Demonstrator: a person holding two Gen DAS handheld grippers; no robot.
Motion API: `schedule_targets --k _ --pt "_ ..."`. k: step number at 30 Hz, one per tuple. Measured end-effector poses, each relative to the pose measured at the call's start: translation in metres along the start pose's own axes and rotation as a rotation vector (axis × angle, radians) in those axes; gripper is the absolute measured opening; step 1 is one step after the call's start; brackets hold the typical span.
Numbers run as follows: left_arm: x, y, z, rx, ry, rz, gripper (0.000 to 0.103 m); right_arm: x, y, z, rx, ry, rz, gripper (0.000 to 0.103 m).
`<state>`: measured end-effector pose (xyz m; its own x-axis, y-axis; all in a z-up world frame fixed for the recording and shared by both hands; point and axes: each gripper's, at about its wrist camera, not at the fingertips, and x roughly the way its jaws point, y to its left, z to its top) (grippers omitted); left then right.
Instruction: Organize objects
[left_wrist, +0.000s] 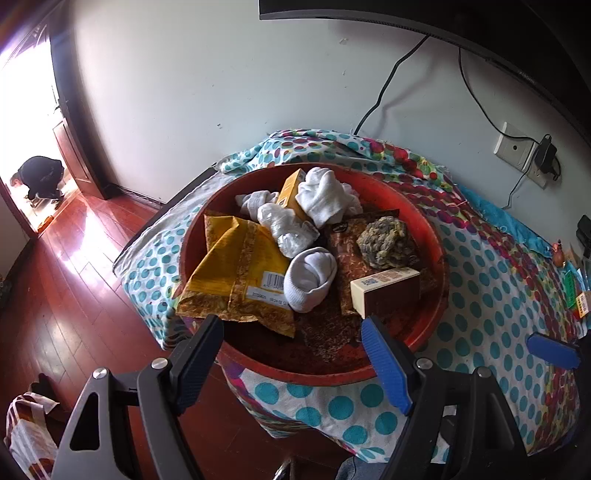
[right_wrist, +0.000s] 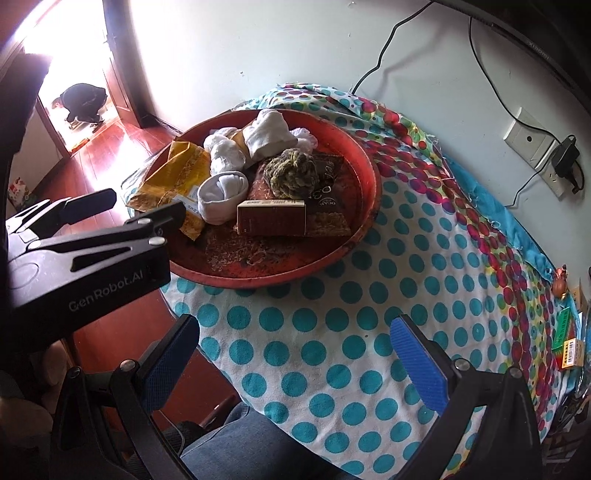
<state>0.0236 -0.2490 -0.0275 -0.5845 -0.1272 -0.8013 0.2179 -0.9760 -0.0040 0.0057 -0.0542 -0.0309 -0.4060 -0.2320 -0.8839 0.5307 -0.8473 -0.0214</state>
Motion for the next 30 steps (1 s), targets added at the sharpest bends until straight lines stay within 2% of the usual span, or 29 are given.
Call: schedule_targets --k 4,7,12,20,30 --pt "-0.002 -0.004 -0.001 0.027 -0.03 0.016 0.08 0.003 -0.001 -0.002 0.004 0.01 0.004 0.103" --pt "-0.001 -0.005 -0.001 0.03 -0.021 -0.002 0.08 0.004 -0.001 -0.002 0.001 0.011 0.003 0.103" --pt "0.004 -0.012 0.0 0.046 -0.005 0.018 0.08 0.004 -0.001 -0.003 0.008 0.015 0.004 0.103" --pt "0.008 -0.033 0.004 0.093 -0.002 -0.066 0.08 0.004 -0.015 -0.01 0.04 0.029 -0.006 0.103" --pt "0.009 -0.053 0.007 0.158 0.005 -0.09 0.08 -0.003 -0.023 -0.014 0.069 0.019 -0.019 0.103"
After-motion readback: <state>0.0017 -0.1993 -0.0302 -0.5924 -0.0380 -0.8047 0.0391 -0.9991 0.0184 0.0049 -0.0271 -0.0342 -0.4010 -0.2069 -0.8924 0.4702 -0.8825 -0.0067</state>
